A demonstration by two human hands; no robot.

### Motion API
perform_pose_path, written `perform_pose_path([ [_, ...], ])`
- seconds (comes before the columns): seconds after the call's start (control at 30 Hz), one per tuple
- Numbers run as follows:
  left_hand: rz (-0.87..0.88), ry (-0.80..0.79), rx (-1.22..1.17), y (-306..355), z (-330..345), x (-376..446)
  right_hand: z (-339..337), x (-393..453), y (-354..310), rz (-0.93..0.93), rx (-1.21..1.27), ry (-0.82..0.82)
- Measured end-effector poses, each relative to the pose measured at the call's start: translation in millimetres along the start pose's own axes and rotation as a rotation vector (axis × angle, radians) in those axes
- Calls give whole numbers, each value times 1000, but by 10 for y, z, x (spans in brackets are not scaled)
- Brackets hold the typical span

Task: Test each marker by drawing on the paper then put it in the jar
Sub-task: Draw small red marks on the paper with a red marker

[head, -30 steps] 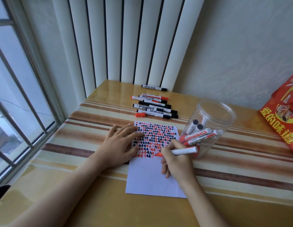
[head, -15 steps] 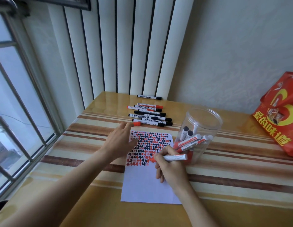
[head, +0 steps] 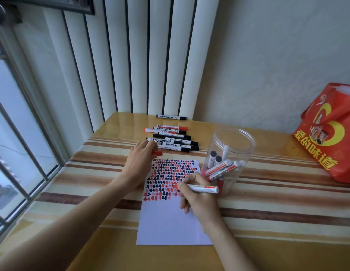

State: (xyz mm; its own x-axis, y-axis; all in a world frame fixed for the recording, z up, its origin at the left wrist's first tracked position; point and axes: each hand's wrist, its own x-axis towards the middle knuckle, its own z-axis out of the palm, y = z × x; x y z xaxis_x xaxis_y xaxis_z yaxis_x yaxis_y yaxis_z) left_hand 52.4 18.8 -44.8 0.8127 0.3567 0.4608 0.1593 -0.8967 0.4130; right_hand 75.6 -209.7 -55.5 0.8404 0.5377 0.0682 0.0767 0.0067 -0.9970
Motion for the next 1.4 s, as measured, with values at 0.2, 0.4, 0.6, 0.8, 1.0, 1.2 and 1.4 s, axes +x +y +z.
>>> perform_pose_path([
  [0.2,67,-33,-232,218,-214,-752,6,3,-47,-12,152,-18],
  [0.4,73,-50,-286,285,-292,-845,-5,-22,-94,-8,164,-100],
  [0.6,205,-110,-324,304,-345,-872,46,-44,-92,-53,103,-109],
  [0.8,300,-149,-391,318,-382,-888,69,-70,-120,-85,57,-171],
  [1.0,305,-125,-366,296,-364,-883,37,-78,-137,19,280,-230],
  [1.2,286,-119,-329,282,-377,-882,-62,-14,-170,-10,206,-106],
  [1.4,301,-163,-137,213,-431,-885,-263,33,-263,-118,-174,-214],
])
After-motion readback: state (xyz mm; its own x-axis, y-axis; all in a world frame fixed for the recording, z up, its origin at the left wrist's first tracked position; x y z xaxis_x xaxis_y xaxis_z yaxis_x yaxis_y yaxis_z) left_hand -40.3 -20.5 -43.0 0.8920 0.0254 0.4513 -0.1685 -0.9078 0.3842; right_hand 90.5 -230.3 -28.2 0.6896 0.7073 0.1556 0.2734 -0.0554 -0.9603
